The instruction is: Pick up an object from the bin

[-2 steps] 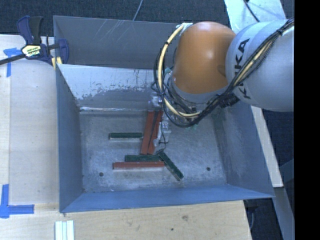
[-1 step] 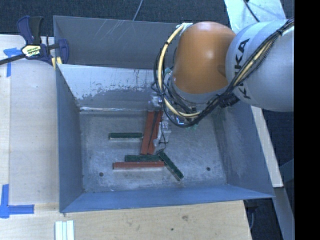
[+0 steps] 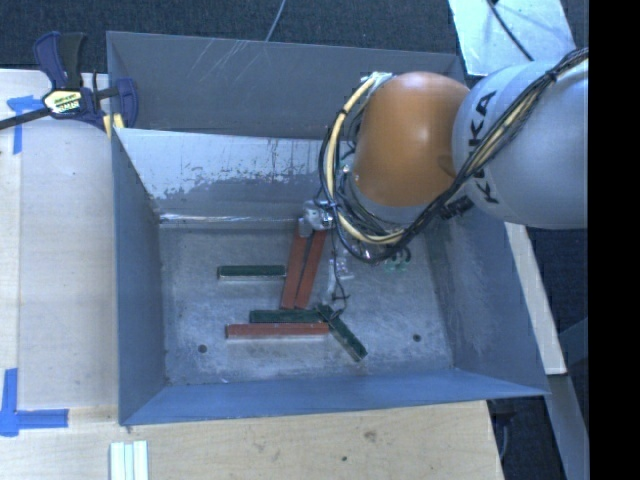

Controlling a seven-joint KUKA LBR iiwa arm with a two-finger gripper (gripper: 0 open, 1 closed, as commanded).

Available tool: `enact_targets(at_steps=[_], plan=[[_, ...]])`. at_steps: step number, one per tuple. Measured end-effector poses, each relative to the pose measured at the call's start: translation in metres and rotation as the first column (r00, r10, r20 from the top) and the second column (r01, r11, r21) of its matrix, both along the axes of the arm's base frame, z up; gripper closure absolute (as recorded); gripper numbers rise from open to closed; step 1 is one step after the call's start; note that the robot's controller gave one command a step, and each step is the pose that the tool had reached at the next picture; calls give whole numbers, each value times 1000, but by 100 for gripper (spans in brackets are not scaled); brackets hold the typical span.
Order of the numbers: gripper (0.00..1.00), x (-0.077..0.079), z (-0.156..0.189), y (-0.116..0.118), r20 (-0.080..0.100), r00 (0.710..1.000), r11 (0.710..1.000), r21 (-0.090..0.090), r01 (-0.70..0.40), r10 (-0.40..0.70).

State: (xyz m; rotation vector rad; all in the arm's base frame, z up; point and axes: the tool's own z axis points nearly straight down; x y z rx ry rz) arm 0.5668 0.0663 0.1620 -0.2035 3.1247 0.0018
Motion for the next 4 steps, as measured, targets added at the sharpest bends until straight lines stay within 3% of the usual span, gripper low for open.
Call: enact_targets(at_steps=[1, 2, 3, 4], plan=[[0, 30, -25, 38, -7, 993, 993, -2, 114, -114], [0, 38, -33, 26, -7, 999, 999, -1, -38, 38], [0, 38, -61, 42, -7, 991, 991, -1, -132, 132], [100, 37, -91, 72, -7, 982, 982, 0, 190, -190]])
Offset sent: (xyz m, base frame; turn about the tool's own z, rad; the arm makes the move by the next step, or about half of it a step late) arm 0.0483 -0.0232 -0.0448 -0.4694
